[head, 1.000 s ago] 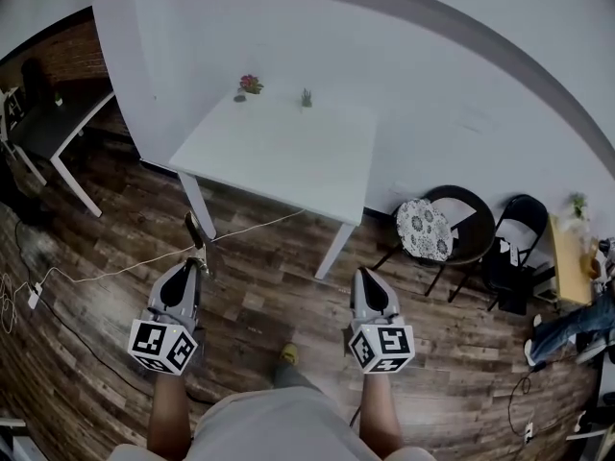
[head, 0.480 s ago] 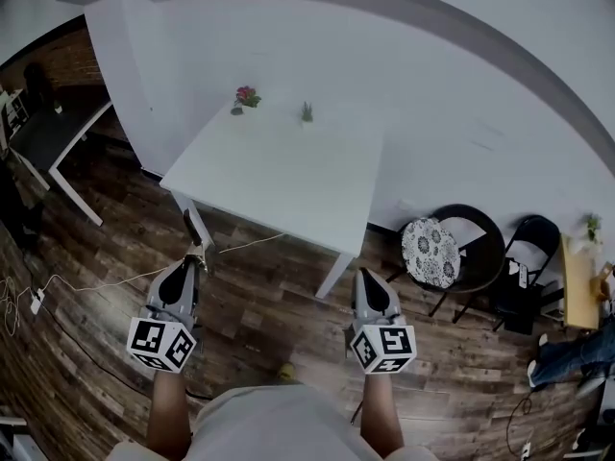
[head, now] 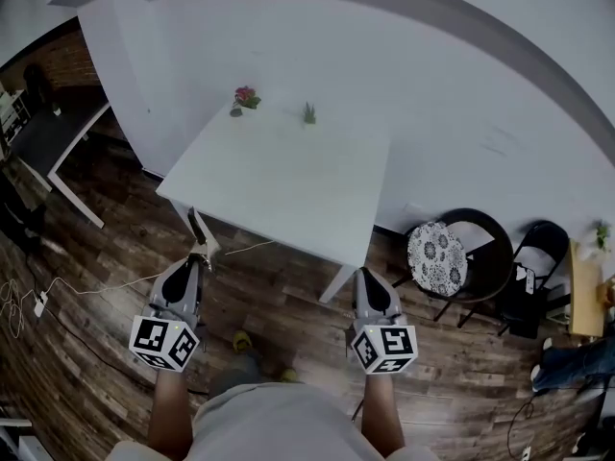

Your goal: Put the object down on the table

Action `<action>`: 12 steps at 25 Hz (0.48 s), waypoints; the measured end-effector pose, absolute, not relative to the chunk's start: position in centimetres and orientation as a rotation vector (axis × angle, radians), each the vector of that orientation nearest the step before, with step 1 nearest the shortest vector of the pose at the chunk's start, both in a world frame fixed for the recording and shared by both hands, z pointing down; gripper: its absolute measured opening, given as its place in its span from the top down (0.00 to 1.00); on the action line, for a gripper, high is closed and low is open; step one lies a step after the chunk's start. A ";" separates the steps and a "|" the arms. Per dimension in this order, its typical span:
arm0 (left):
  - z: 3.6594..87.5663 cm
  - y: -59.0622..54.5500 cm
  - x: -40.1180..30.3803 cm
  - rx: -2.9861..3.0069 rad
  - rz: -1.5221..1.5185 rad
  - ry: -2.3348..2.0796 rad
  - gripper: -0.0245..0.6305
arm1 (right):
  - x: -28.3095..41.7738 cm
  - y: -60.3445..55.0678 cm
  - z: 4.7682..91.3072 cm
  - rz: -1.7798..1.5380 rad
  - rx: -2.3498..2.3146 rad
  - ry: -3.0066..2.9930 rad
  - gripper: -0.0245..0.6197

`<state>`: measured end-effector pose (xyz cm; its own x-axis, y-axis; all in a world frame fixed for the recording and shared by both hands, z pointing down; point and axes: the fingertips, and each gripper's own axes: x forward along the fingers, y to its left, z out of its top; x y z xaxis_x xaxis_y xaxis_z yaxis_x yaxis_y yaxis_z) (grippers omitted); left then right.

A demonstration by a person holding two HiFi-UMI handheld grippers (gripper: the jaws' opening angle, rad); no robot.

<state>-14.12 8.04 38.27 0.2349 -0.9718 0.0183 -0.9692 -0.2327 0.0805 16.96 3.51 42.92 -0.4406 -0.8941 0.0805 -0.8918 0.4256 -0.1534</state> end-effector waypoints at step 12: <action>38.5 -2.9 -19.1 2.468 -0.082 -1.803 0.95 | 11.5 -5.6 42.0 -0.259 -1.721 2.587 0.96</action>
